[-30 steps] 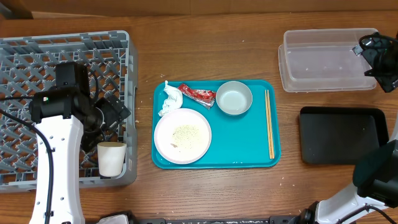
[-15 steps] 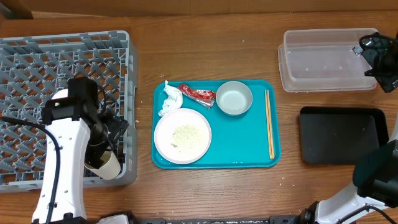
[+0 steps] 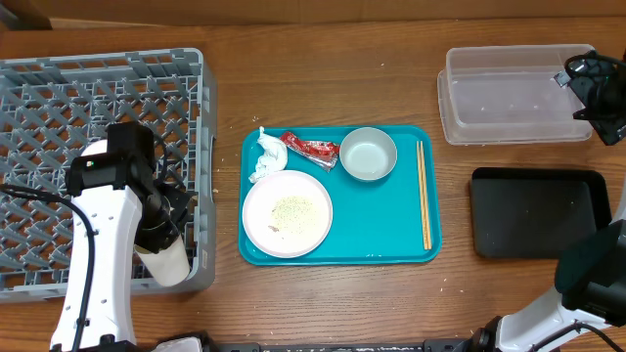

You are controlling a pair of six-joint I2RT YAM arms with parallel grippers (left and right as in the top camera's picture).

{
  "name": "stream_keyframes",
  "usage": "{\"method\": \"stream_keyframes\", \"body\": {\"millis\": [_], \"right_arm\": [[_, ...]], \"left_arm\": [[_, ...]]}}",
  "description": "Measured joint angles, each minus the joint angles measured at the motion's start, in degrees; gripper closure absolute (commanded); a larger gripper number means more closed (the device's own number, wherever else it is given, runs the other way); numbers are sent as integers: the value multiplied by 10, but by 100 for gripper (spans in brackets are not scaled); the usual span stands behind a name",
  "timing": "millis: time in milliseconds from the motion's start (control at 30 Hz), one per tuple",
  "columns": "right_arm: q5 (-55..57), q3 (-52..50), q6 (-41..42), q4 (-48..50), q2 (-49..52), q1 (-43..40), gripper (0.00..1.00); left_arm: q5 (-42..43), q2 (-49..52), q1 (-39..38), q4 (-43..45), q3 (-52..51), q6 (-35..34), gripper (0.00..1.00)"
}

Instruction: Sort waste into correct bins and load items into the dishwasher

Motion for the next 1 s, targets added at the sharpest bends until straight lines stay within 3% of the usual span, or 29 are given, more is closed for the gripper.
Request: {"method": "stream_keyframes", "body": {"millis": [367,567,733,1000], "right_arm": [[0,0,0,0,0,0,0],[0,0,0,0,0,0,1],[0,0,0,0,0,0,0],[0,0,0,0,0,0,0]], "left_arm": [[-15,0,1,-15,19,7,96],[-3,1,1,-2,118,41,96],[0,1,1,79,199,90,96],[8,3,1,299,207,223,96]]}}
